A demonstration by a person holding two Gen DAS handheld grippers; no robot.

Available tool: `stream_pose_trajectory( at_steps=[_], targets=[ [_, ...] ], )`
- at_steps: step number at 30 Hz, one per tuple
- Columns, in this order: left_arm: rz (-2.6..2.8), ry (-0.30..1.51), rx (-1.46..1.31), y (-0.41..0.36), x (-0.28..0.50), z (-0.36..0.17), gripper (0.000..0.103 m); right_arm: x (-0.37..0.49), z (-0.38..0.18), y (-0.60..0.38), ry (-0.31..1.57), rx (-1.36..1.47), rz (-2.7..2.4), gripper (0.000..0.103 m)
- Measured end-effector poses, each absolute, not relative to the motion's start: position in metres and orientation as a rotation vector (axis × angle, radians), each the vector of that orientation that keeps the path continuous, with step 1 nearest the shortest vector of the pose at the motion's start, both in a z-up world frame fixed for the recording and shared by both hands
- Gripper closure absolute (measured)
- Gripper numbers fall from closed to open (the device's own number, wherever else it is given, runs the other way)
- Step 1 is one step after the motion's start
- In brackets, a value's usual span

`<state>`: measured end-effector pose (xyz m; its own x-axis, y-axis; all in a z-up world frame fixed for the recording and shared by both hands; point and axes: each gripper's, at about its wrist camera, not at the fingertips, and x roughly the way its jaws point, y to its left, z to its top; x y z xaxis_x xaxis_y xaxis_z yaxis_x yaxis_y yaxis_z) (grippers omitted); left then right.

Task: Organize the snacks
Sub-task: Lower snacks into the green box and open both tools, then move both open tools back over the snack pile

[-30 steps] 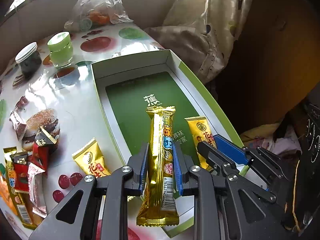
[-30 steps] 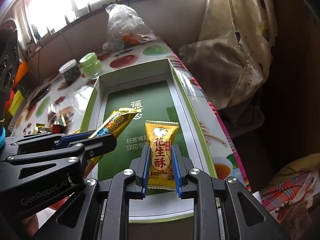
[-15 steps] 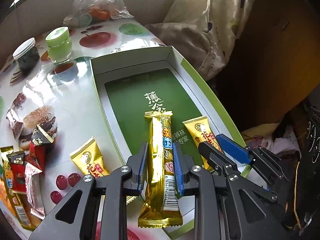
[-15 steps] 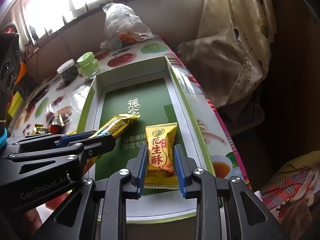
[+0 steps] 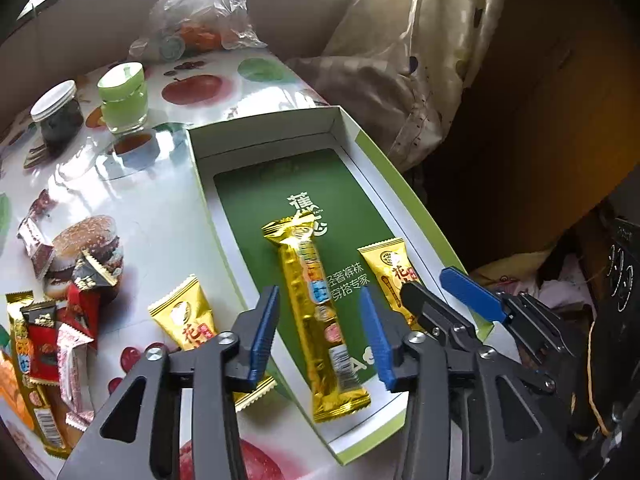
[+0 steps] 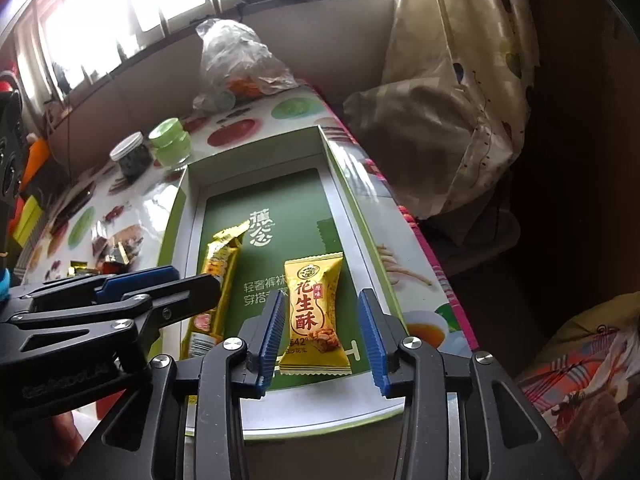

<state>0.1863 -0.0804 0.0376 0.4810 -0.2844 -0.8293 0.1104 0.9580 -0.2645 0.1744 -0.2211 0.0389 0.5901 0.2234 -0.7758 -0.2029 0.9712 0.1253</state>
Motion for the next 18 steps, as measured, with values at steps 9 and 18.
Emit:
stream_pose_trajectory(
  at_steps=[9, 18],
  targets=[
    [-0.232, 0.987, -0.174, -0.07, 0.164, 0.058, 0.058, 0.161, 0.055, -0.221, 0.876, 0.032, 0.222, 0.064],
    [-0.157, 0.935, -0.158, -0.046, 0.138, 0.072, 0.058, 0.142, 0.071, -0.209, 0.841, 0.044, 0.25, 0.064]
  ],
)
